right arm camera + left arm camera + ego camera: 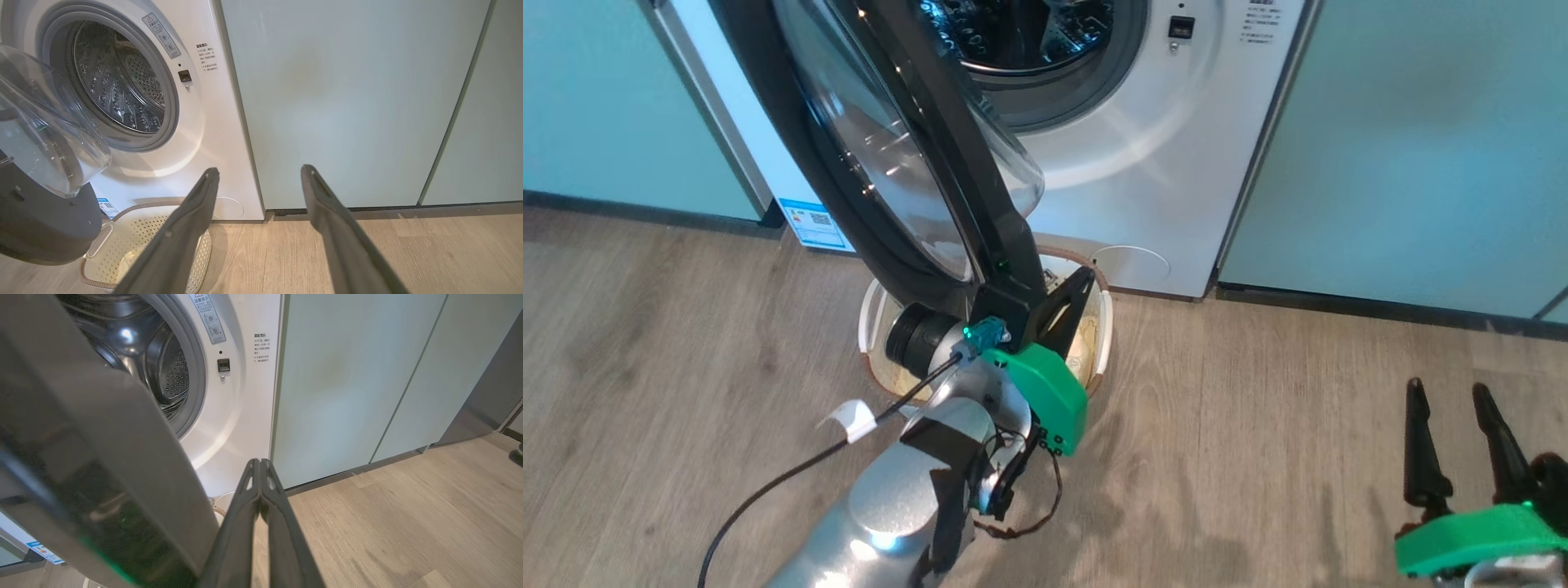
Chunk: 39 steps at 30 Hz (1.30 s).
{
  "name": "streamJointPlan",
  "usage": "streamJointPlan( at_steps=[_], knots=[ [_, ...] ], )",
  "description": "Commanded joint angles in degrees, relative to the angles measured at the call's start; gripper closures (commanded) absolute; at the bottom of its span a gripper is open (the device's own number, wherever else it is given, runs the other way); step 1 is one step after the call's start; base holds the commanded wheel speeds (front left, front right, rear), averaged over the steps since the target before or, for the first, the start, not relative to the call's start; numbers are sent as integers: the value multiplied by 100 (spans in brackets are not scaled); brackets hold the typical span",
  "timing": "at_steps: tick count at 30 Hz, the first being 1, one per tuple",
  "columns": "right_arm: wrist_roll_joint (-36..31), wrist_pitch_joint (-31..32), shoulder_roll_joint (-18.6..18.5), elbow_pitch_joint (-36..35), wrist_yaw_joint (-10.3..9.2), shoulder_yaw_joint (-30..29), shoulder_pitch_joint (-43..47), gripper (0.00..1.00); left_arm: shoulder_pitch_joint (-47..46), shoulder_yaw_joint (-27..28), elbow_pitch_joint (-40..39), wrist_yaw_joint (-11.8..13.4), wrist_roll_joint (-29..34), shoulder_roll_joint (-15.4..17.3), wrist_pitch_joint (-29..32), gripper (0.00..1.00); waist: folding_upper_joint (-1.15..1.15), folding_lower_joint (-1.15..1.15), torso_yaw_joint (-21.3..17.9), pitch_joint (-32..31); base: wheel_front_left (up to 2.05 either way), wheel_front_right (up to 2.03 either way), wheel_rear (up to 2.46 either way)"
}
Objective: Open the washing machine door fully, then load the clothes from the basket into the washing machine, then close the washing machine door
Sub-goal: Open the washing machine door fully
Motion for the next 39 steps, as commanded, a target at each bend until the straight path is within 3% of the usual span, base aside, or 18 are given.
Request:
streamJointPlan(
  at_steps=[1,16,31,39],
  knots=[
    [-66,-37,-3,-212,-16,74,-23,0,-93,219,-204,90,2,197,-56,100,0,0,53,-20,0,0,0],
    [-239,-37,24,-457,-16,-197,285,0,591,304,-861,406,-37,536,-120,100,0,0,406,-206,0,0,0],
    [-123,-37,29,-824,-16,-297,623,0,1246,820,-1976,856,-126,1186,-175,100,0,0,714,-304,0,0,0],
    [-84,-37,30,-835,-16,-298,675,0,1384,1011,-2076,998,-197,1349,-158,100,0,0,996,-339,0,0,0]
  ],
)
